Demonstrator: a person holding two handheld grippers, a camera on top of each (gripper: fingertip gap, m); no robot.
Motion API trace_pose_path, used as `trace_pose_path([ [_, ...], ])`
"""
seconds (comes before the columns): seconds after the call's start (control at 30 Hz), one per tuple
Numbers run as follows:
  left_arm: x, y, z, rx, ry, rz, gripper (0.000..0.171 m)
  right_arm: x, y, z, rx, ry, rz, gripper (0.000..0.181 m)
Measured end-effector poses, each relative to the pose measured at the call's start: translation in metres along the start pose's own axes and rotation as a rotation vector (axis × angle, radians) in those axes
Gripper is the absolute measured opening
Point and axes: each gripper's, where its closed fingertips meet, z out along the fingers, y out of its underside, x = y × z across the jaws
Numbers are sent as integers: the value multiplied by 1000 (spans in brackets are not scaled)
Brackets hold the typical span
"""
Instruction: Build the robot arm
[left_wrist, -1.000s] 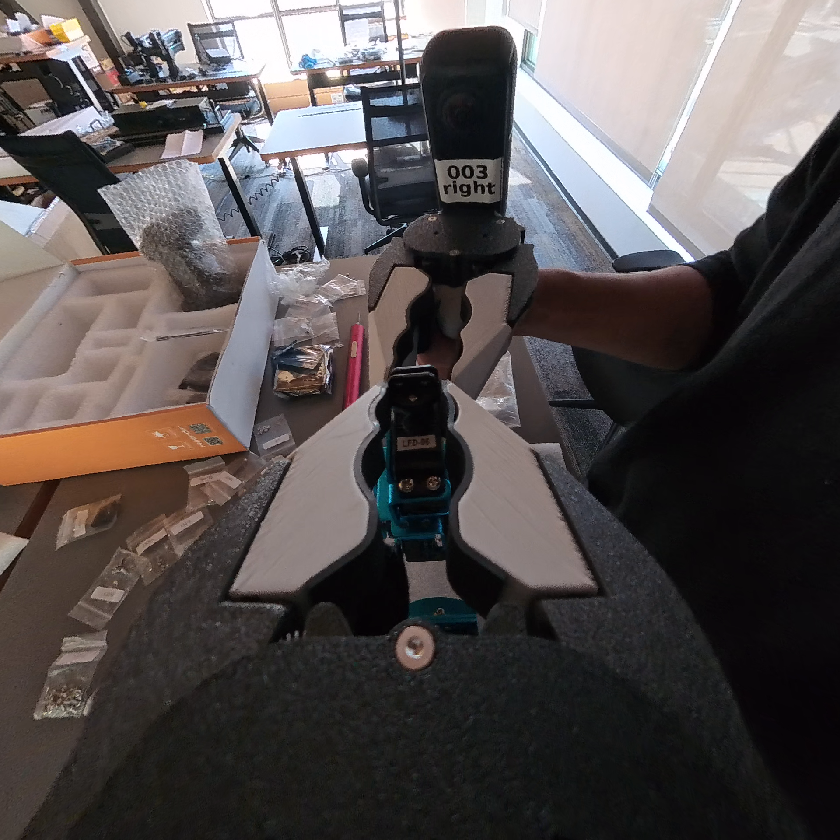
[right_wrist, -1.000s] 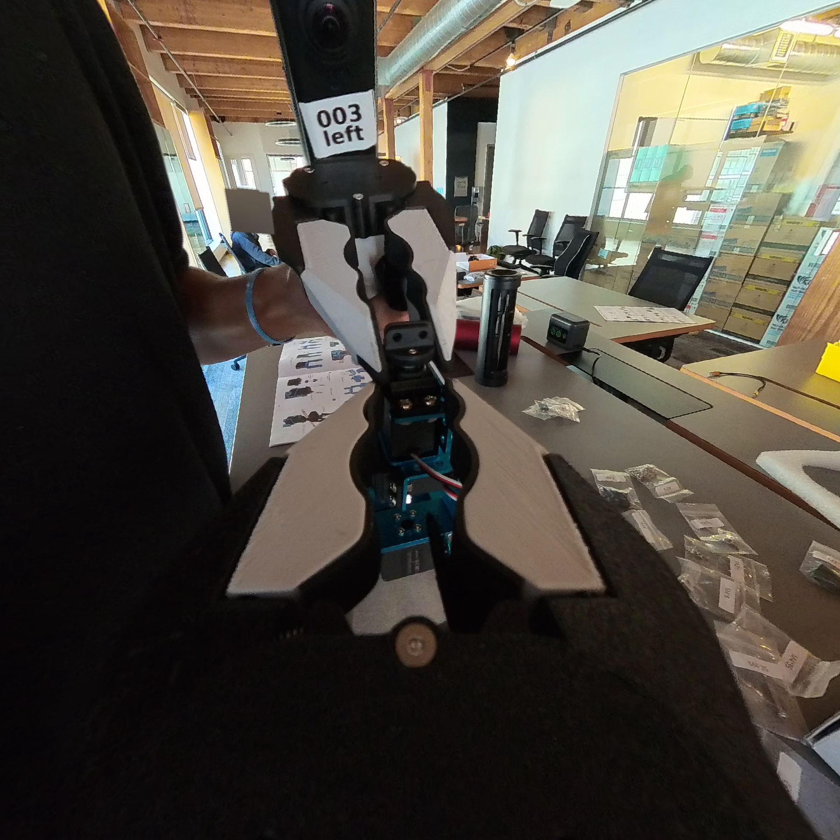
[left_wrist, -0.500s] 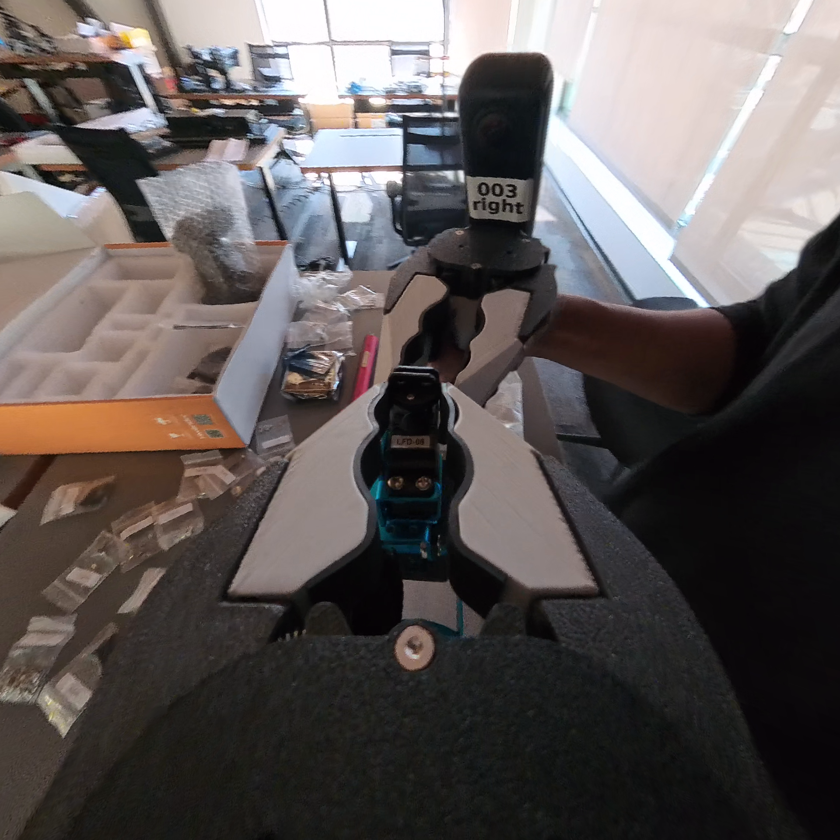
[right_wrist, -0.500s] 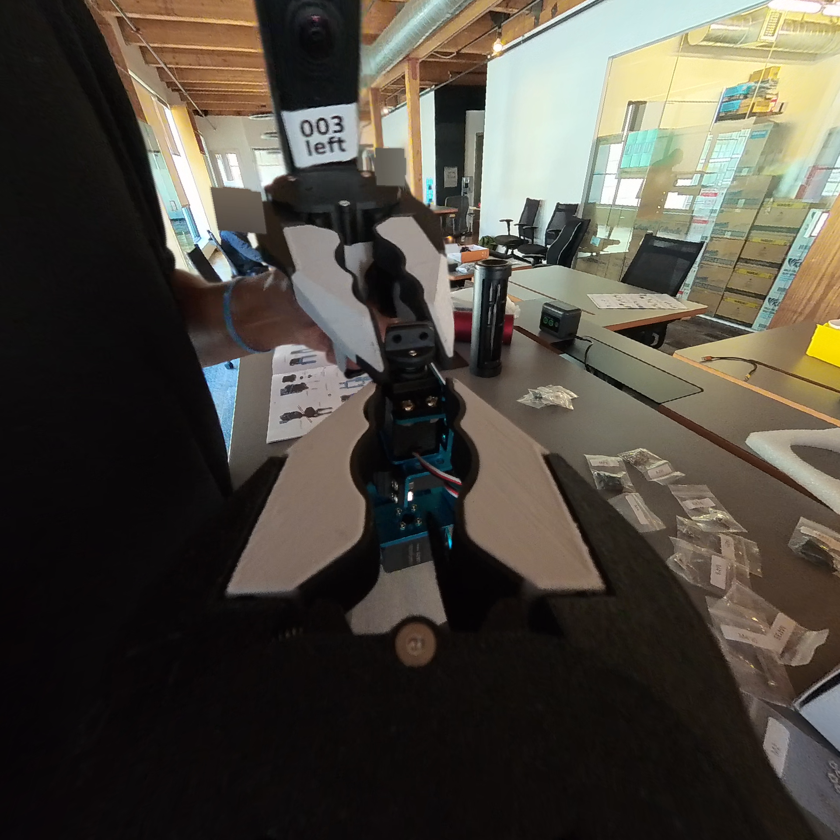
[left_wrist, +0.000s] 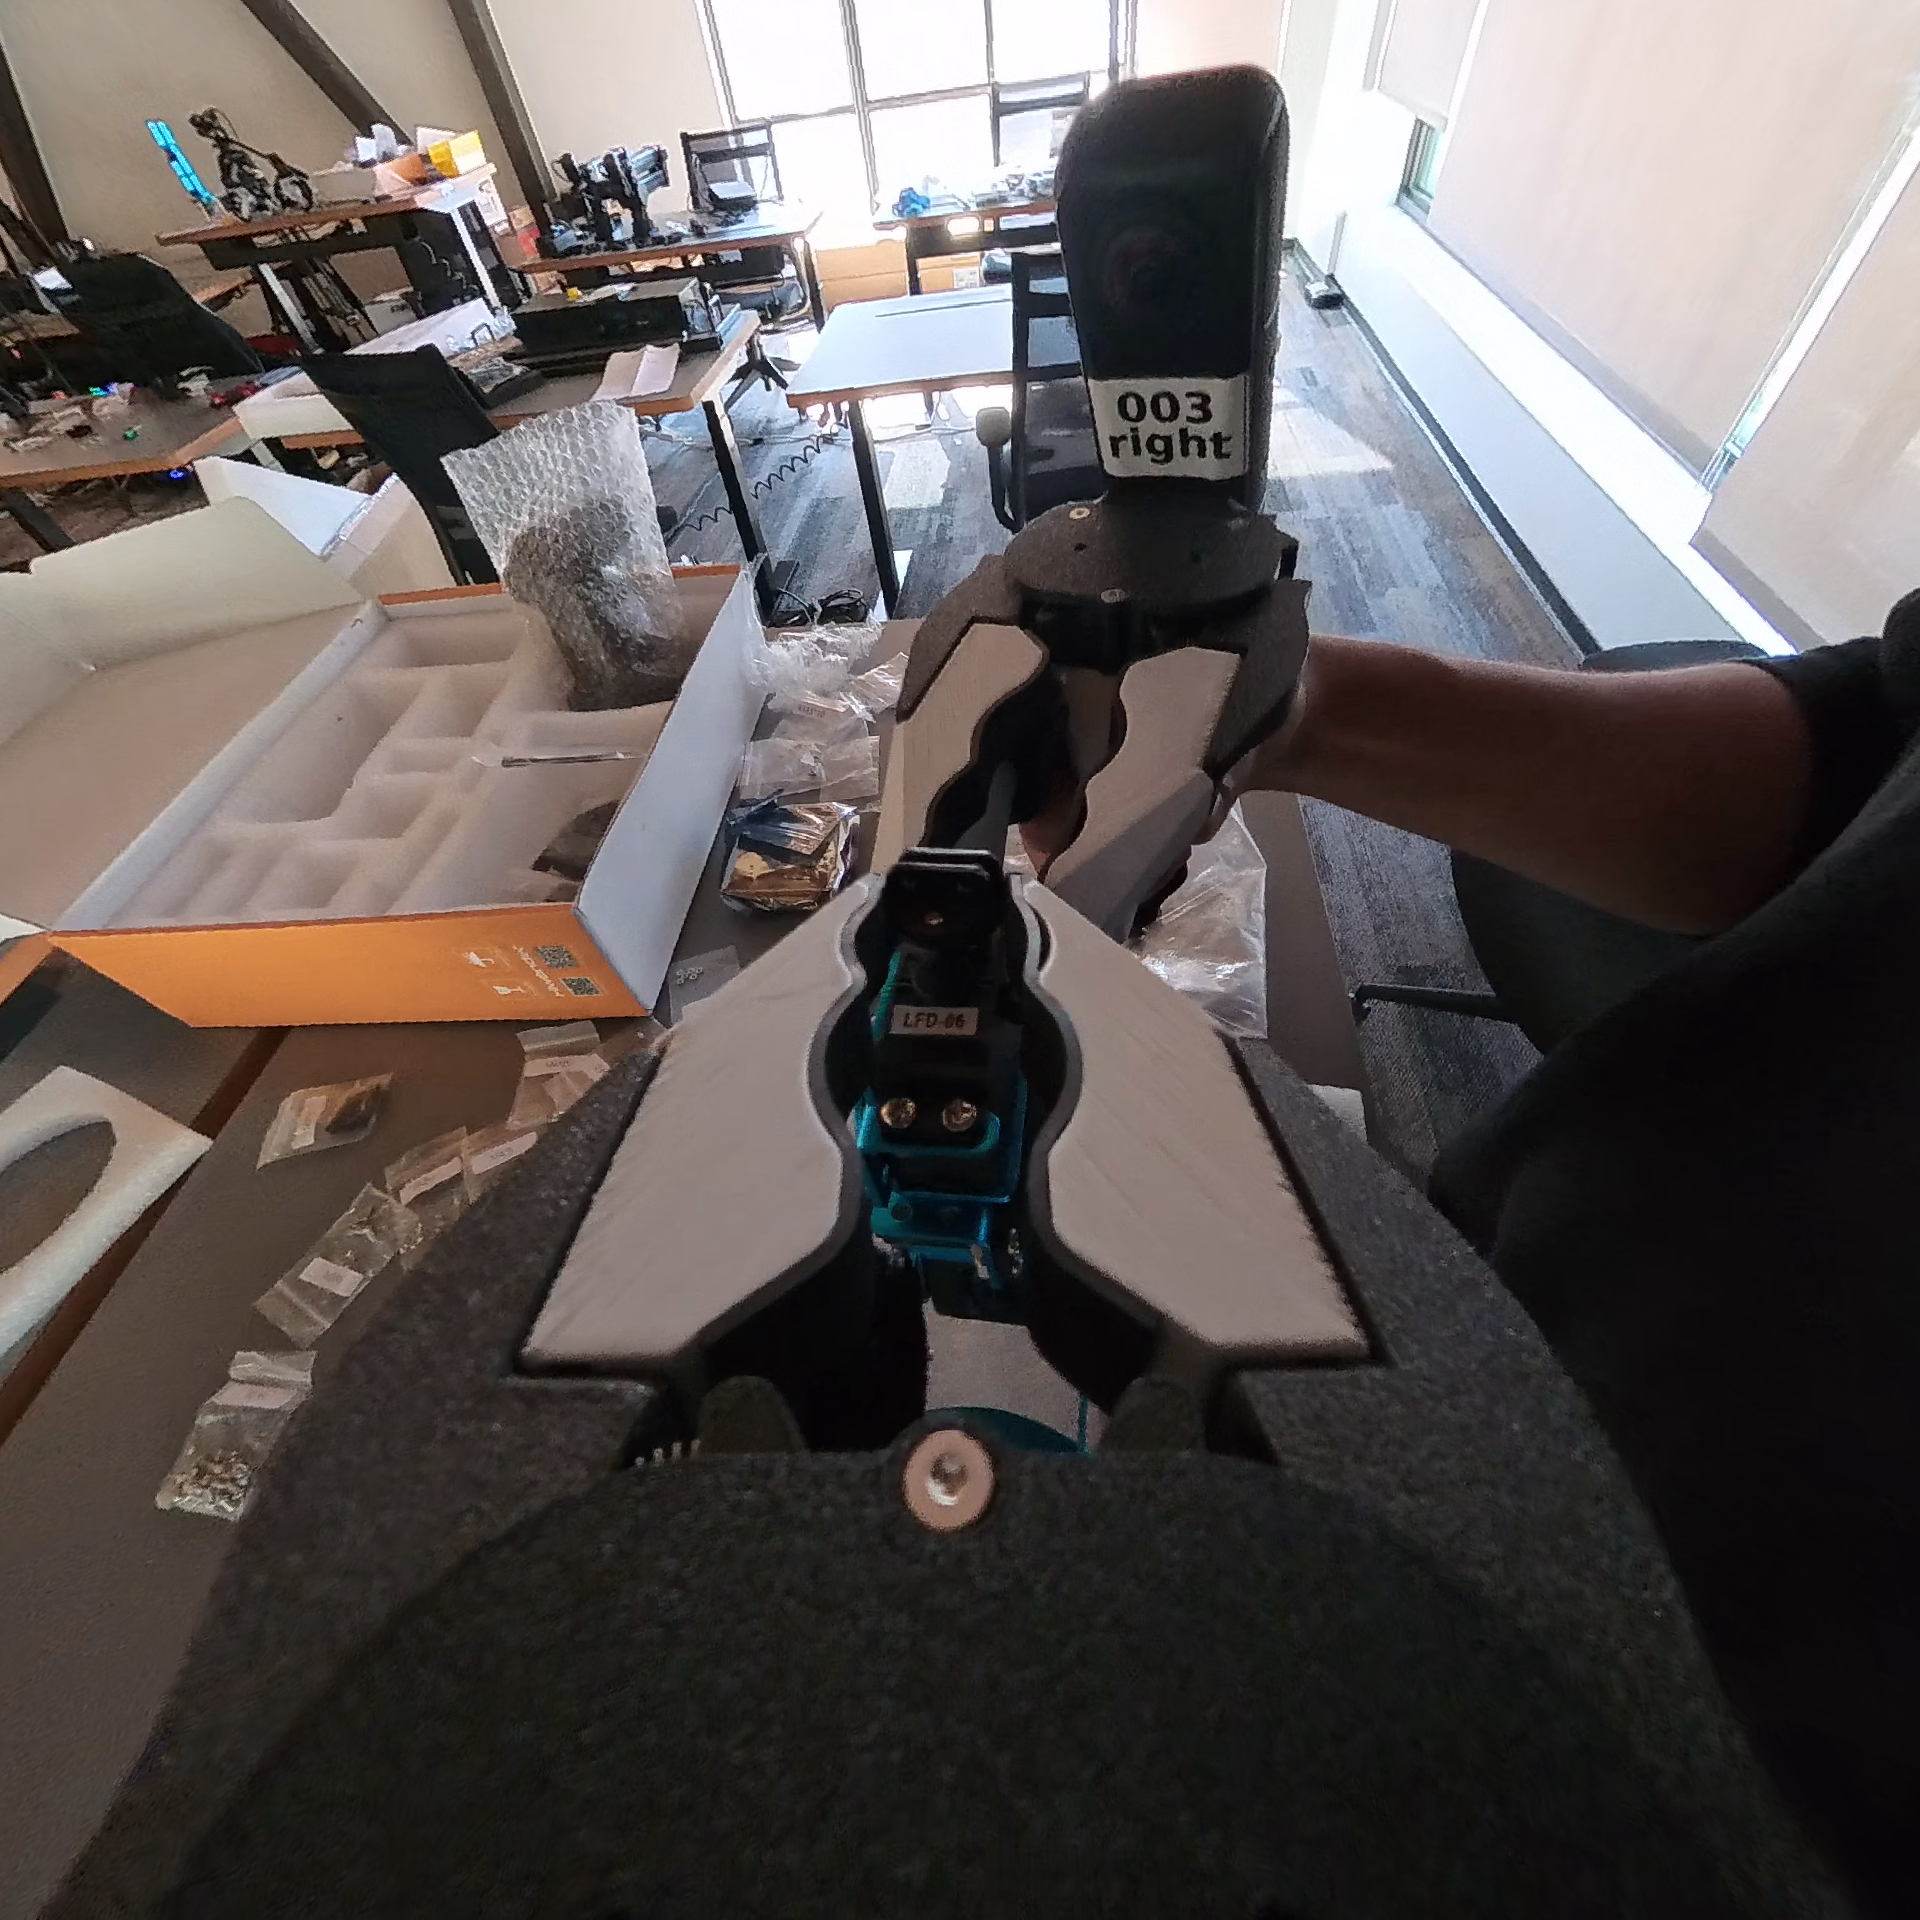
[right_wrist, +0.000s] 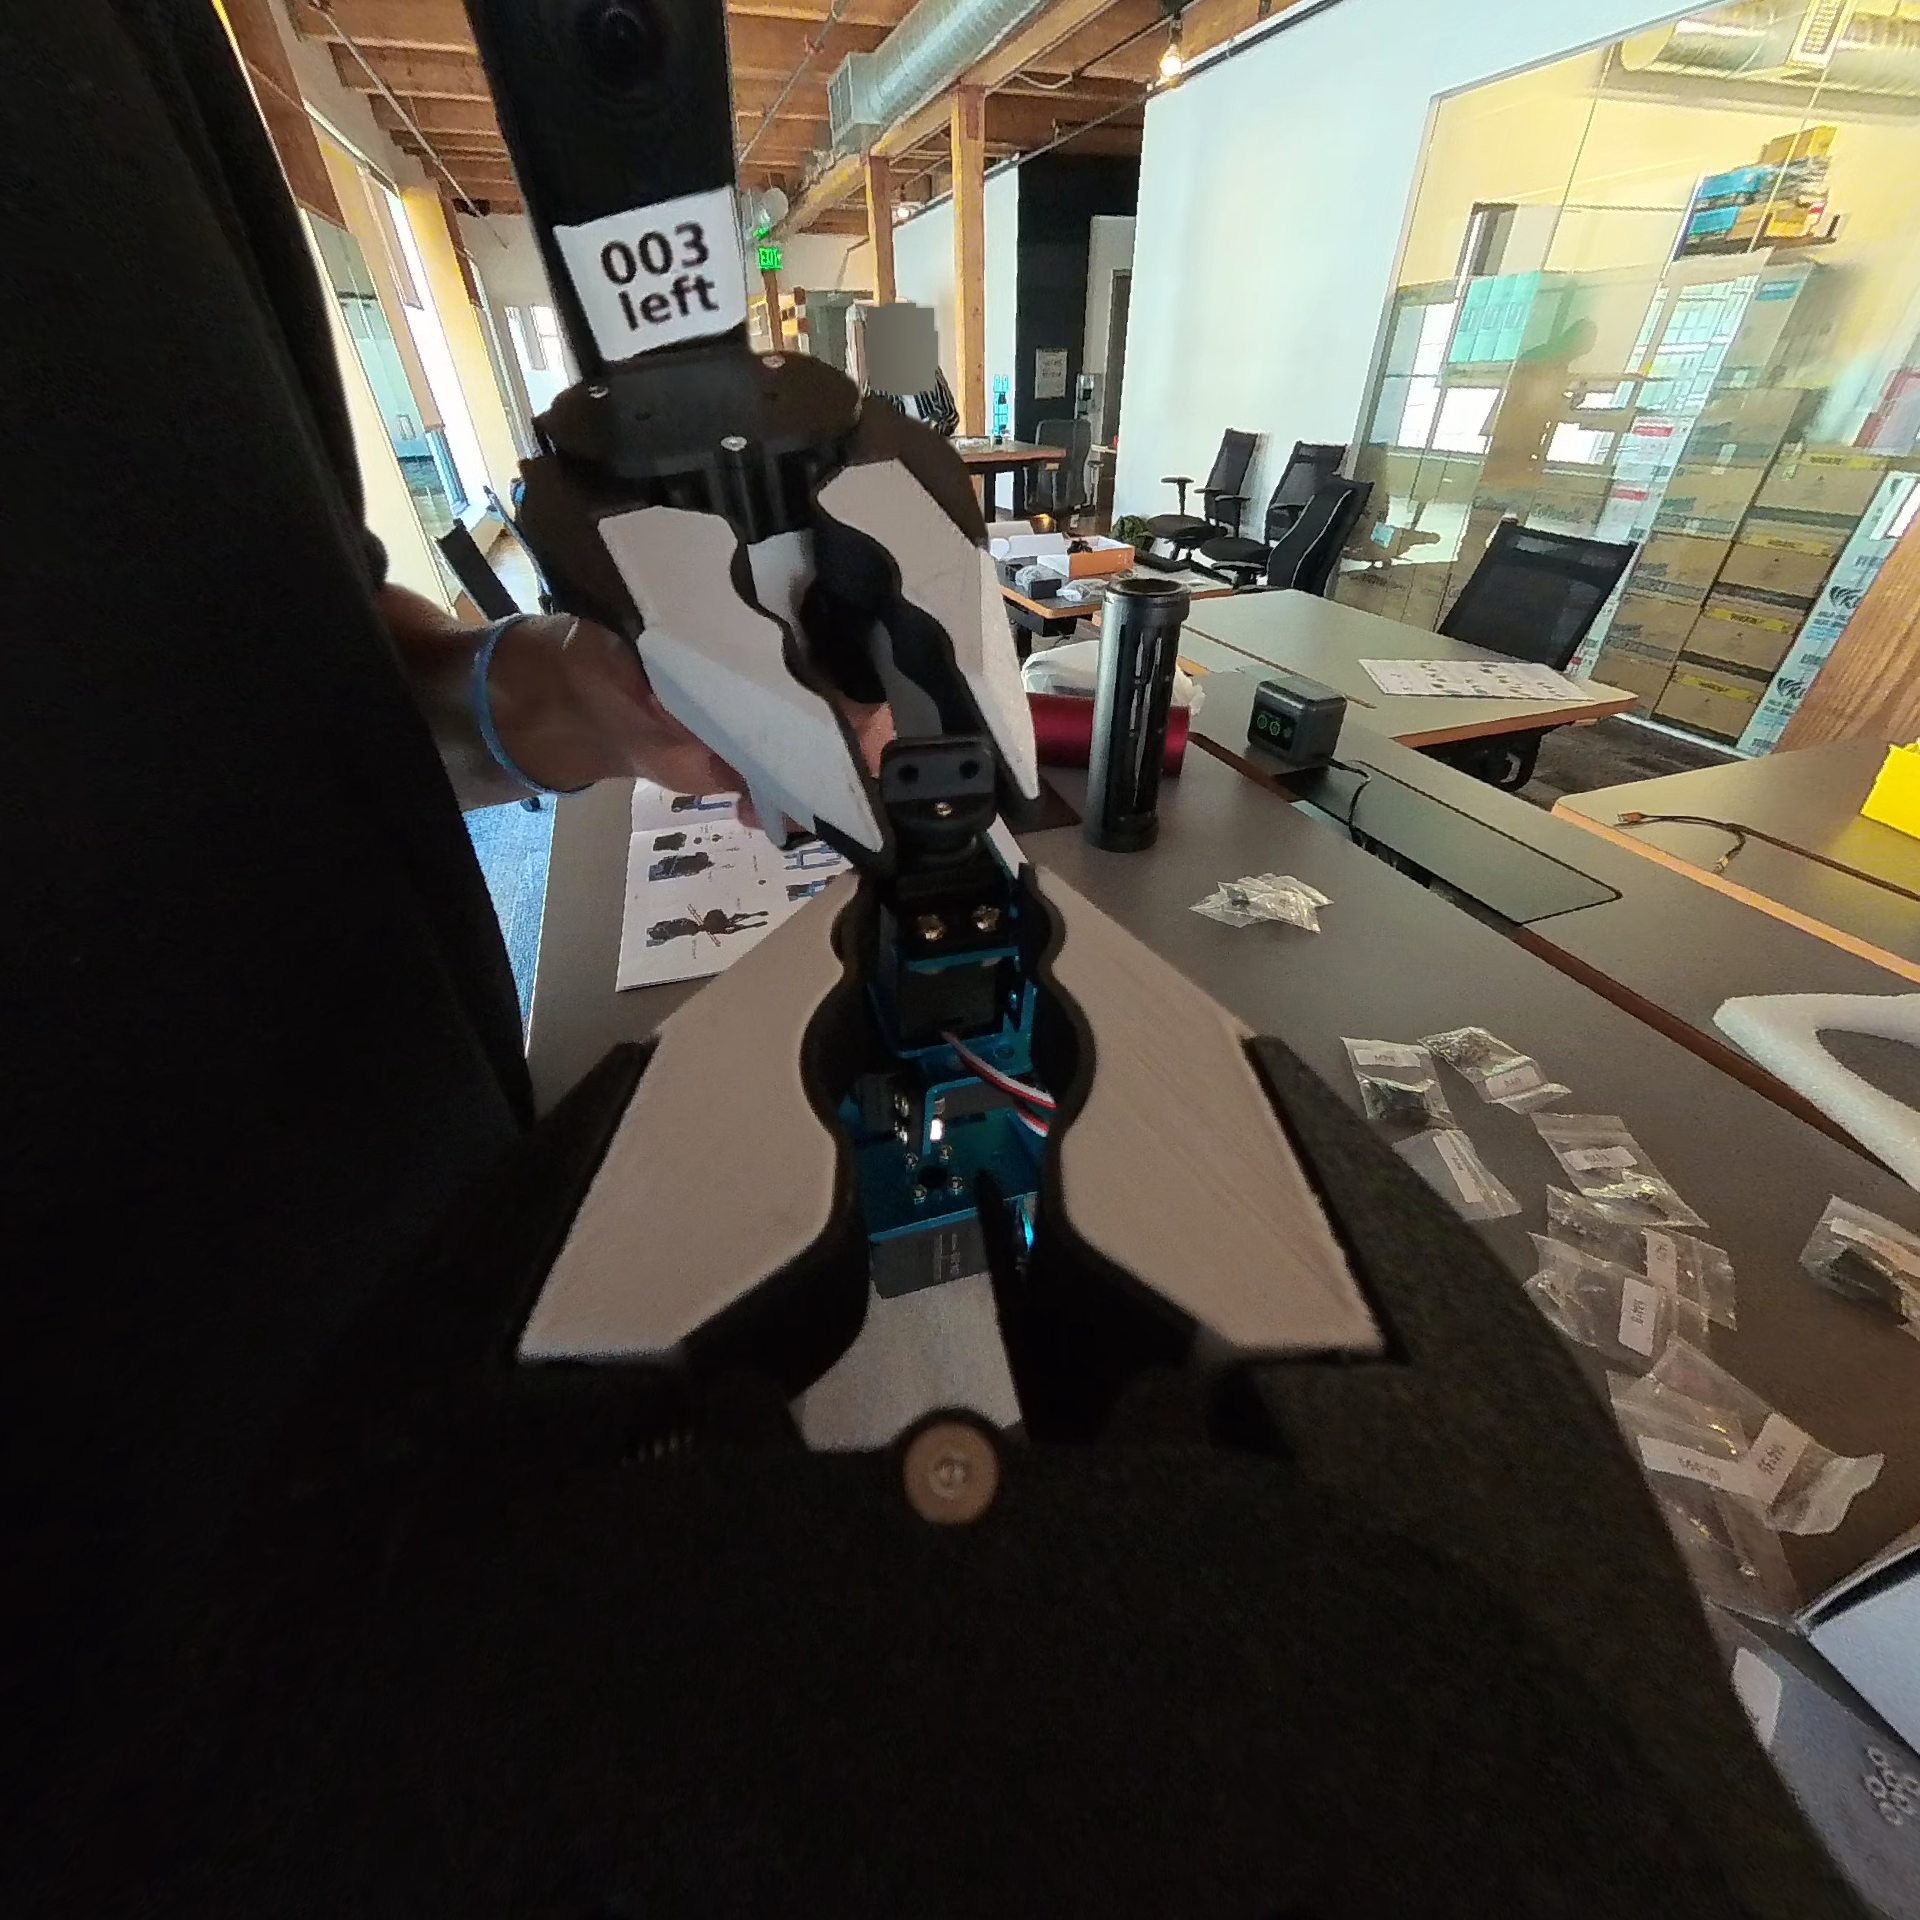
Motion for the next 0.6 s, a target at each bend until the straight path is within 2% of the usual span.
trace_pose_path([
  [0.37,3,1,-3,-38,97,88,20,-2,-1,1,8,-13,-5,25],
  [0.6,2,1,-1,-25,113,19,21,0,0,0,8,-4,14,25],
])
